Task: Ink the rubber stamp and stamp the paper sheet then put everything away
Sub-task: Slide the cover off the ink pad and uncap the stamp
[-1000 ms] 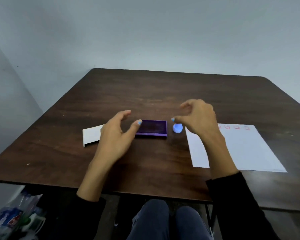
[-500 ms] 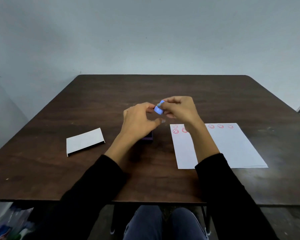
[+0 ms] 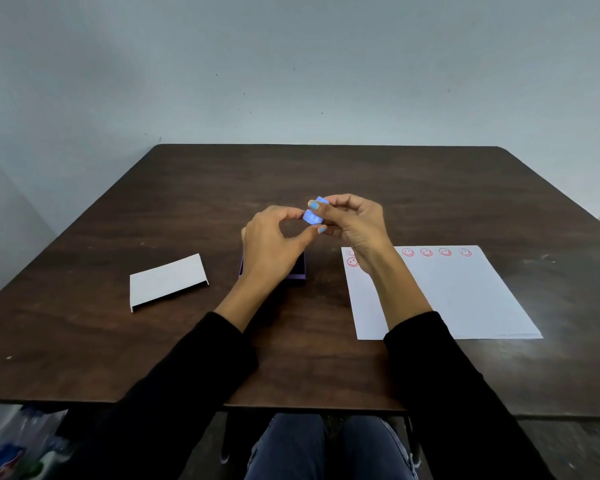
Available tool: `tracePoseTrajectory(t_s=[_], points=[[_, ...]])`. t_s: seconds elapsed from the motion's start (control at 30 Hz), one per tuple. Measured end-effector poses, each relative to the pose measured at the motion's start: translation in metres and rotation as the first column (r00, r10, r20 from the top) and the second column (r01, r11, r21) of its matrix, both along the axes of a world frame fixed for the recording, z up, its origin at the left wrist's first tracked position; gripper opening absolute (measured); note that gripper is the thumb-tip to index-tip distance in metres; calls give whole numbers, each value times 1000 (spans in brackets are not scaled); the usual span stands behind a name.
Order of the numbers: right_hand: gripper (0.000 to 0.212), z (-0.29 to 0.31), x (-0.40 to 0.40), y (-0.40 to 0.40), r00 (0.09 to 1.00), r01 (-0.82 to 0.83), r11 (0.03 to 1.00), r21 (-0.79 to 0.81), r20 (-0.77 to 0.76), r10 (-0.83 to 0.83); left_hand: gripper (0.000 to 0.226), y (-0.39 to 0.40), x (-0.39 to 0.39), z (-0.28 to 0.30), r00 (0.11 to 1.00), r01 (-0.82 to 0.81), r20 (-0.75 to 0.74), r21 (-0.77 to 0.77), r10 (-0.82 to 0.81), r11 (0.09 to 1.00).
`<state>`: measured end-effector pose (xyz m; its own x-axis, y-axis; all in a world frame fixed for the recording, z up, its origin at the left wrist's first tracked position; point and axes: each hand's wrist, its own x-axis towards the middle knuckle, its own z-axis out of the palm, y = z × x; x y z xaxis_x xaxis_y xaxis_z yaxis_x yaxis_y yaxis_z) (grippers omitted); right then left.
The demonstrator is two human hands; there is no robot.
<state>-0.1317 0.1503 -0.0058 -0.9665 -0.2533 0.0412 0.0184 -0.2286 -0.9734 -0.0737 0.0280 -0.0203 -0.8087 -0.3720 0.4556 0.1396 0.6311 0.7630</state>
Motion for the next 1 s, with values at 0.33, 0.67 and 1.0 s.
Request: tracePoseTrajectory(t_s=[0.33, 0.67, 1.0], points=[[17, -2, 3, 4, 998, 14, 999, 52, -69, -11, 30, 0, 1, -2, 998, -52, 14, -145, 55, 988], [16, -2, 0, 8, 992, -40, 995, 88, -118, 50, 22, 1, 3, -1, 999, -38, 33, -163, 44, 986], [19, 0, 1, 15, 976, -158, 983, 89, -139, 170, 23, 2, 9, 4, 992, -10, 124, -171, 32, 985]])
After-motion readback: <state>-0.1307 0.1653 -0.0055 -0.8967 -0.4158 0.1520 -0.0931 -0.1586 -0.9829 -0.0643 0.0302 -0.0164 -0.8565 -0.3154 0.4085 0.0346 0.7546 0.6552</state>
